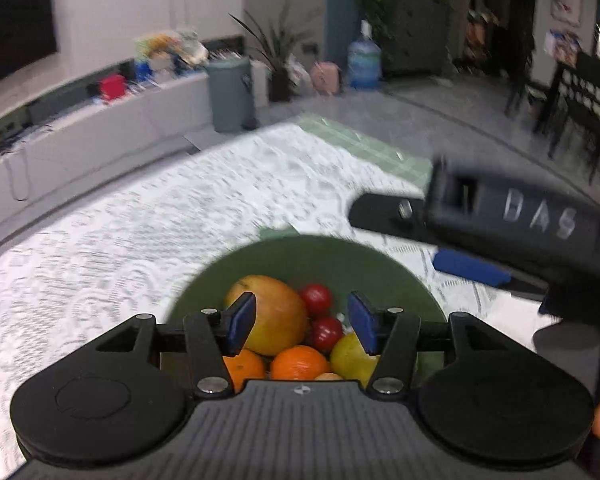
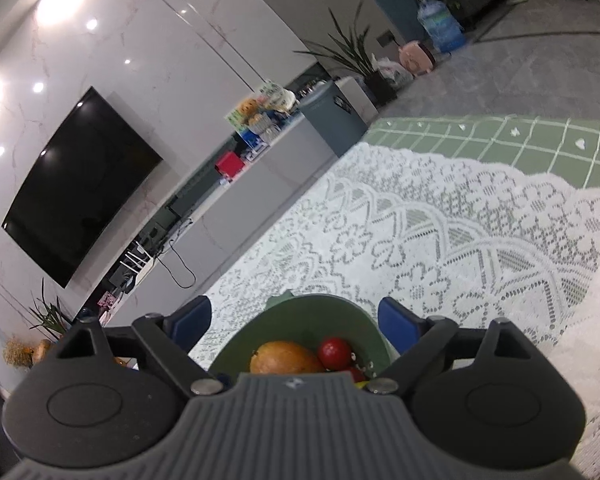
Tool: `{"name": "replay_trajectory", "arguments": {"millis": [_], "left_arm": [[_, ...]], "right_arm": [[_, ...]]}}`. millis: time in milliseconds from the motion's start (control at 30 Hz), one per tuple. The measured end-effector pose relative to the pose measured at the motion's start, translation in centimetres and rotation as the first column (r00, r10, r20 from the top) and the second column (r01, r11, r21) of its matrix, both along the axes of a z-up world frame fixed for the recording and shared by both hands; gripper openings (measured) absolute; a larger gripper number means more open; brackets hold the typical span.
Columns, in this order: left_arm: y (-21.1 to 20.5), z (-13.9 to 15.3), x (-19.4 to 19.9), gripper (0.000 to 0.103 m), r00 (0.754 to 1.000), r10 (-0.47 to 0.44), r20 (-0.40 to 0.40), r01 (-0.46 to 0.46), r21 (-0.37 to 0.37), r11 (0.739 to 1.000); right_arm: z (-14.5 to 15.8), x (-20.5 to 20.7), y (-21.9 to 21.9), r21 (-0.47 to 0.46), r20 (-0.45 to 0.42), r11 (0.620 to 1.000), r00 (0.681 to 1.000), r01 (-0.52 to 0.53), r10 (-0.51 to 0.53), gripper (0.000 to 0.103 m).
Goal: Organize fruits
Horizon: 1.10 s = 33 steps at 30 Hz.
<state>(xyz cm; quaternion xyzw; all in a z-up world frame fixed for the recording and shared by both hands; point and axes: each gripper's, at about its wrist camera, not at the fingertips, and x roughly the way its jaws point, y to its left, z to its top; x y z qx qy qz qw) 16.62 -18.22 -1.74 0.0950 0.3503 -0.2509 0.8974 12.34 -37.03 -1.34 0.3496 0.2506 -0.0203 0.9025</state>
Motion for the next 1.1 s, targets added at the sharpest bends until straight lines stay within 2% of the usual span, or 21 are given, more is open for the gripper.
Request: {"name": "replay_trajectory", "arguments": {"millis": [200, 400, 533, 667, 800, 1100], "left_arm": [[3.2, 3.0, -2.8, 0.071, 0.988, 0.122, 0.090, -0.119, -0.036, 0.992], [5.7, 5.1, -6.0, 0.079, 0.956, 0.235, 0.174, -0.226, -0.068, 0.972], [7.1, 5.7, -7.7, 0.080, 0.938, 0.287, 0.196, -0.273, -0.096, 0.957], [8.5, 5.6, -9.2, 0.081, 0.910, 0.342, 0.233, -0.325, -0.109, 0.939], [9.3, 5.3, -11.1, 0.081, 0.879, 0.395, 0.266, -0.382, -0.104, 0.918], [10.9, 3.9, -13.1, 0.083, 0.846, 0.462, 0.267, -0.454, -0.094, 0.886]], "right_arm": [[1.4, -1.4, 1.4, -0.076, 0.065, 0.997, 0.997, -0.035, 0.040, 0.095], [2.4, -3.7, 2.6, -0.139, 0.105, 0.988, 0.991, -0.069, 0.084, 0.099], [3.3, -5.3, 3.7, -0.199, 0.117, 0.975, 0.986, -0.095, 0.120, 0.099], [4.0, -6.8, 5.4, -0.272, 0.119, 0.951, 0.976, -0.145, 0.183, 0.099], [4.8, -9.0, 7.4, -0.381, 0.153, 0.915, 0.967, -0.133, 0.205, 0.099], [6.4, -13.3, 10.5, -0.514, 0.136, 0.840, 0.950, -0.174, 0.280, 0.099]]}}
